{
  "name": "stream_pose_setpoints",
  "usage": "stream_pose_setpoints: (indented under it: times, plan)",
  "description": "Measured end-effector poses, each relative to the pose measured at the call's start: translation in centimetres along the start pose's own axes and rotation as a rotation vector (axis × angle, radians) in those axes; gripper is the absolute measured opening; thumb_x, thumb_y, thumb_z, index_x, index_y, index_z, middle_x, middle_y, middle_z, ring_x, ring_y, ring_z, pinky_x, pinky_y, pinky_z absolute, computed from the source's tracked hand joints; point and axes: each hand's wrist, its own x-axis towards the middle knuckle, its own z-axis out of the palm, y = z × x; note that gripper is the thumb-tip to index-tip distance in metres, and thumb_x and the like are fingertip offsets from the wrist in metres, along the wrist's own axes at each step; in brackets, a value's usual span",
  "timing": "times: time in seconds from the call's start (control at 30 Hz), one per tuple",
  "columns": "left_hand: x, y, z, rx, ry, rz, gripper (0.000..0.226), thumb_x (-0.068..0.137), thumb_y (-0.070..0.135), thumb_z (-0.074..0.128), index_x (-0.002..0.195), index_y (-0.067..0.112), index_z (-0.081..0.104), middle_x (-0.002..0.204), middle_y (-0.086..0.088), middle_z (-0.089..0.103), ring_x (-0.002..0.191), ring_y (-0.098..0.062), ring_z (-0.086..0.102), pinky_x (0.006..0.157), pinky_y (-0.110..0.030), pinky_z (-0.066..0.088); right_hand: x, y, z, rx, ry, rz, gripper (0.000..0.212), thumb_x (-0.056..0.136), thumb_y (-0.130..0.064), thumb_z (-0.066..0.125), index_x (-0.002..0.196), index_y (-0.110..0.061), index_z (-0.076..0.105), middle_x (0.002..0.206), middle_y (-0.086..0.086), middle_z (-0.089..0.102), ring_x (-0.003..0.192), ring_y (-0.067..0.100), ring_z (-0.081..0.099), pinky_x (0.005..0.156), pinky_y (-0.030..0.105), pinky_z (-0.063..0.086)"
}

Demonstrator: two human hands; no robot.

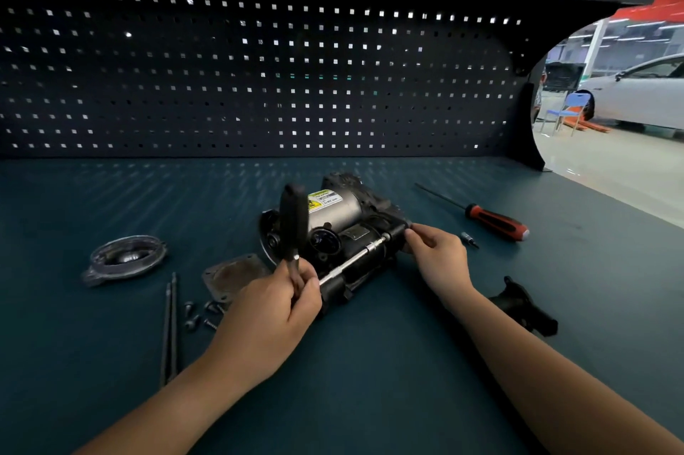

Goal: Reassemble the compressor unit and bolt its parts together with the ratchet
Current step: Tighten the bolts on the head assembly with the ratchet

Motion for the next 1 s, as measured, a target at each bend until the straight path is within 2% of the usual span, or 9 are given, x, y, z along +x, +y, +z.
stream_pose_setpoints:
  times: [0.1, 0.2, 0.3, 0.37, 0.5, 0.63, 0.7, 0.8, 1.0]
  plan:
    - [-0.4, -0.1, -0.1, -0.075, -0.053, -0.074, 0.017, 0.086, 0.031, 0.044, 0.073, 0.029, 0.054, 0.063, 0.004, 0.064, 0.045, -0.008, 0.057, 0.052, -0.023, 0.045, -0.9, -0.1, -0.8, -0.004, -0.007, -0.009, 0.022, 0.088, -0.01, 0.056, 0.103, -0.014, 0.072, 0.078, -0.008, 0.067, 0.085, 0.011, 0.065, 0.08, 0.021, 0.048]
    - [-0.4, -0.7, -0.4, -0.149, -0.07, -0.143, 0.014, 0.089, 0.02, 0.049, 0.077, 0.025, 0.056, 0.06, 0.004, 0.067, 0.039, -0.009, 0.056, 0.048, -0.015, 0.041, -1.9, 0.1, -1.2, 0.011, -0.023, -0.037, 0.018, 0.083, -0.01, 0.063, 0.098, -0.016, 0.071, 0.074, -0.02, 0.063, 0.074, -0.01, 0.059, 0.07, 0.001, 0.042]
    - [-0.4, -0.8, -0.6, -0.19, -0.107, -0.18, 0.013, 0.09, 0.019, 0.05, 0.078, 0.023, 0.053, 0.057, -0.001, 0.066, 0.038, -0.011, 0.056, 0.047, -0.014, 0.04, -2.8, 0.1, -1.3, 0.021, -0.055, -0.065, 0.015, 0.078, -0.019, 0.07, 0.09, -0.026, 0.063, 0.075, -0.025, 0.061, 0.072, -0.015, 0.057, 0.065, -0.003, 0.04]
    - [-0.4, -0.7, -0.5, -0.198, -0.116, -0.186, 0.013, 0.089, 0.022, 0.049, 0.077, 0.022, 0.052, 0.055, -0.002, 0.065, 0.036, -0.01, 0.053, 0.045, -0.012, 0.039, -3.1, -0.2, -1.3, -0.001, -0.068, -0.093, 0.019, 0.078, -0.024, 0.072, 0.086, -0.032, 0.057, 0.079, -0.025, 0.061, 0.075, -0.014, 0.057, 0.067, 0.0, 0.042]
    - [-0.3, -0.6, -0.6, -0.206, -0.099, -0.192, 0.018, 0.092, 0.02, 0.047, 0.074, 0.019, 0.051, 0.053, -0.002, 0.061, 0.035, -0.007, 0.047, 0.042, -0.014, 0.038, -3.4, -0.5, -1.4, -0.026, -0.116, -0.13, 0.017, 0.077, -0.033, 0.07, 0.089, -0.034, 0.058, 0.089, -0.018, 0.064, 0.086, -0.007, 0.059, 0.081, 0.015, 0.046]
    - [-0.3, -0.3, -0.8, -0.115, -0.03, -0.12, 0.02, 0.089, 0.02, 0.051, 0.07, 0.024, 0.051, 0.053, -0.001, 0.058, 0.043, -0.005, 0.048, 0.048, -0.016, 0.037, -3.5, -0.4, -1.2, -0.108, -0.113, -0.159, 0.03, 0.075, -0.047, 0.067, 0.099, -0.032, 0.059, 0.103, -0.007, 0.064, 0.099, 0.006, 0.056, 0.085, 0.021, 0.042]
    - [-0.4, -0.2, -0.9, -0.067, -0.013, -0.081, 0.016, 0.086, 0.024, 0.051, 0.07, 0.028, 0.052, 0.056, 0.004, 0.058, 0.051, -0.008, 0.052, 0.052, -0.019, 0.039, -3.3, -0.4, -1.2, -0.154, -0.079, -0.165, 0.036, 0.077, -0.046, 0.067, 0.105, -0.024, 0.062, 0.103, -0.005, 0.065, 0.099, 0.009, 0.057, 0.086, 0.023, 0.044]
    - [-0.5, 0.0, -0.9, -0.031, -0.026, -0.061, 0.012, 0.084, 0.028, 0.051, 0.079, 0.039, 0.05, 0.061, 0.011, 0.058, 0.058, -0.008, 0.054, 0.056, -0.024, 0.041, -3.3, -0.4, -1.4, -0.174, -0.048, -0.174, 0.036, 0.077, -0.045, 0.067, 0.103, -0.02, 0.066, 0.098, -0.005, 0.067, 0.094, 0.009, 0.059, 0.086, 0.026, 0.047]
    - [-0.6, 0.1, -0.8, -0.01, -0.045, -0.04, 0.015, 0.086, 0.026, 0.051, 0.08, 0.039, 0.049, 0.062, 0.013, 0.058, 0.058, -0.009, 0.054, 0.058, -0.034, 0.045, -3.5, -0.6, -1.3, -0.182, -0.012, -0.177, 0.029, 0.077, -0.04, 0.069, 0.097, -0.019, 0.066, 0.085, -0.012, 0.063, 0.09, 0.01, 0.062, 0.085, 0.027, 0.049]
